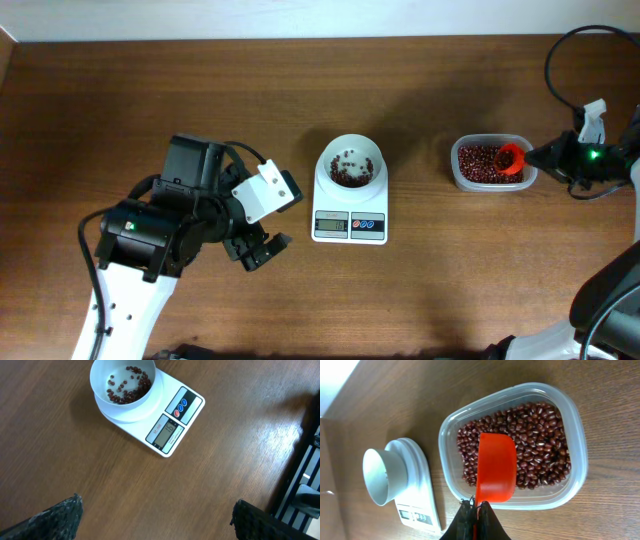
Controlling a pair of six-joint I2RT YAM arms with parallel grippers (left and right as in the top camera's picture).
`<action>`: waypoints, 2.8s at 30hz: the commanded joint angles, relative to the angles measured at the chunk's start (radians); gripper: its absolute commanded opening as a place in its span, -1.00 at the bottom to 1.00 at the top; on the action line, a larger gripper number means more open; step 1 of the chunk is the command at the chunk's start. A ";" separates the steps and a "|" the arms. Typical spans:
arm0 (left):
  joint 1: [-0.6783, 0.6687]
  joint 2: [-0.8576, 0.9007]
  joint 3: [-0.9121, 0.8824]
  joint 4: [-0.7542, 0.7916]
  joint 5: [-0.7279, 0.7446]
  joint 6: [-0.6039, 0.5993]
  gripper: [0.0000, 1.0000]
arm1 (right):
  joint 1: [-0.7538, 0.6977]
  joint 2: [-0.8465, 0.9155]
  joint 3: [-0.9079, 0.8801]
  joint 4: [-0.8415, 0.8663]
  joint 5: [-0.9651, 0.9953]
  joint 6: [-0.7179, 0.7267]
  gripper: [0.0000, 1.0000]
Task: Scoop and weigh 50g on scale
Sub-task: 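Dip the red scoop into the beans and lift it out, then carry the filled red scoop left over the white bowl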
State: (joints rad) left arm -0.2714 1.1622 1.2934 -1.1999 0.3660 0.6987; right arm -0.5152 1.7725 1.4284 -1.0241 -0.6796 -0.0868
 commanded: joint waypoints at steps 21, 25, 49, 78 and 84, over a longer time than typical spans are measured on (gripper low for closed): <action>0.006 -0.005 0.016 0.002 0.000 -0.005 0.98 | 0.027 -0.019 -0.003 -0.062 -0.490 -0.067 -0.92; 0.006 -0.005 0.016 0.002 0.000 -0.005 0.98 | 0.107 -0.020 -0.003 -0.062 -0.496 -0.067 -0.92; 0.006 -0.005 0.016 0.002 0.000 -0.005 0.98 | 0.565 -0.020 -0.003 0.143 -0.267 -0.067 -0.92; 0.006 -0.005 0.016 0.002 0.000 -0.005 0.98 | 0.666 -0.020 -0.003 0.231 -0.094 -0.119 -0.92; 0.006 -0.005 0.016 0.002 0.000 -0.005 0.98 | 0.667 -0.019 -0.003 0.243 -0.093 -0.119 -0.92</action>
State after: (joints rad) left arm -0.2714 1.1622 1.2934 -1.1999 0.3660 0.6987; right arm 0.1459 1.7725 1.4284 -0.7891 -0.7746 -0.1917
